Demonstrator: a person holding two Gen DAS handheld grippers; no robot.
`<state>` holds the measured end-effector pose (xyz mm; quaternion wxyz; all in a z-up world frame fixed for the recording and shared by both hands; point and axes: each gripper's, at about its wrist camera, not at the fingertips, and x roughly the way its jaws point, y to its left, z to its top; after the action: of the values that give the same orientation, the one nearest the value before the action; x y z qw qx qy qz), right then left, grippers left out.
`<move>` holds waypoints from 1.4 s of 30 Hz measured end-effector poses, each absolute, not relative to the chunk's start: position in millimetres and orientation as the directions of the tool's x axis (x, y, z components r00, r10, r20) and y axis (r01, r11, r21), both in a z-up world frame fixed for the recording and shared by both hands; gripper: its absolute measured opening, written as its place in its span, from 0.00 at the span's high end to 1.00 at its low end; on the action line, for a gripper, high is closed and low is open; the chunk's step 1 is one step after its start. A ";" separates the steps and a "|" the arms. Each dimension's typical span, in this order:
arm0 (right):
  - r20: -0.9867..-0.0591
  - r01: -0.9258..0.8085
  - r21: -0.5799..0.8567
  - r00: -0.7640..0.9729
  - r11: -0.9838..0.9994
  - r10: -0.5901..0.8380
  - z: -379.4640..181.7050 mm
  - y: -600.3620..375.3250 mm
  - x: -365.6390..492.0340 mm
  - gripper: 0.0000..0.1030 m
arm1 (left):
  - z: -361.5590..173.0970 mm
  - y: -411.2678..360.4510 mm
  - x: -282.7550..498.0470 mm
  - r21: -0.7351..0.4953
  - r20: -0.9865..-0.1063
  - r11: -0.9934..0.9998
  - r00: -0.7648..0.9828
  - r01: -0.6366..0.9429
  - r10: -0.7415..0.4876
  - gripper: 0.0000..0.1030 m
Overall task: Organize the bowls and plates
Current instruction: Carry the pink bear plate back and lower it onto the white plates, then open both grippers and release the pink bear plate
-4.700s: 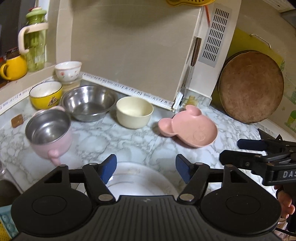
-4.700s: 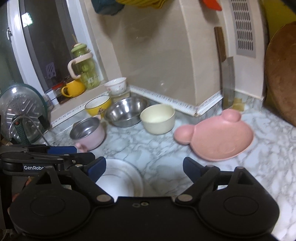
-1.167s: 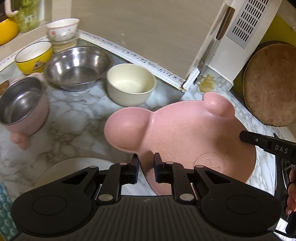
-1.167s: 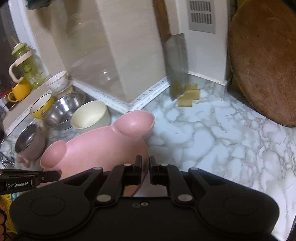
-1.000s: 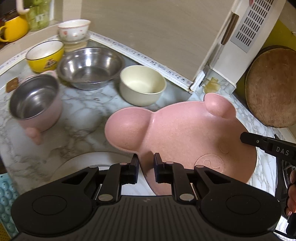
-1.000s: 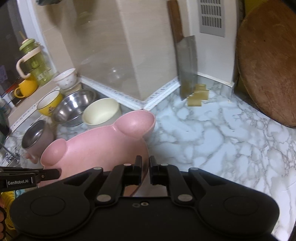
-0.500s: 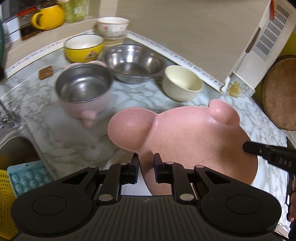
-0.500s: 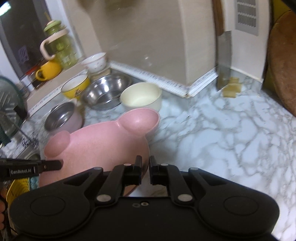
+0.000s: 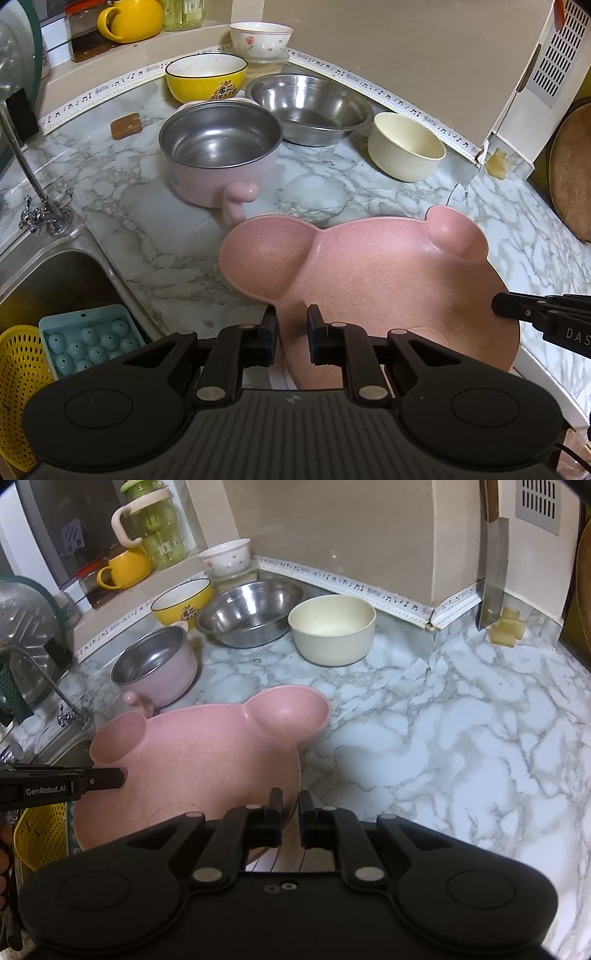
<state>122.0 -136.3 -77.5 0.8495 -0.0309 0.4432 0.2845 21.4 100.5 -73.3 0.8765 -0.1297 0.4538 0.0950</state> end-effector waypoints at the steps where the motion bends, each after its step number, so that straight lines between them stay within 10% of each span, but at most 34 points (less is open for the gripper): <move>1: -0.772 -0.511 0.198 0.444 0.836 0.454 -79.1 -135.0 120.5 0.91 | -75.1 100.5 19.7 -0.136 -0.820 0.949 0.571 -0.285 0.053 0.85; 31: -0.775 -0.522 0.099 0.494 0.847 0.395 -102.7 -124.8 112.2 0.90 | -92.8 83.4 17.5 -0.015 -0.797 0.975 0.591 -0.222 0.123 0.85; 42: -0.784 -0.516 0.128 0.471 0.847 0.405 -101.1 -129.0 114.5 0.71 | -91.2 93.3 18.2 -0.062 -0.823 0.972 0.562 -0.227 0.079 0.81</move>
<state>114.5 -129.0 -101.1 0.8552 -0.0631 0.4384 0.2692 18.2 93.3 -91.2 0.8801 -0.0804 0.4598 0.0868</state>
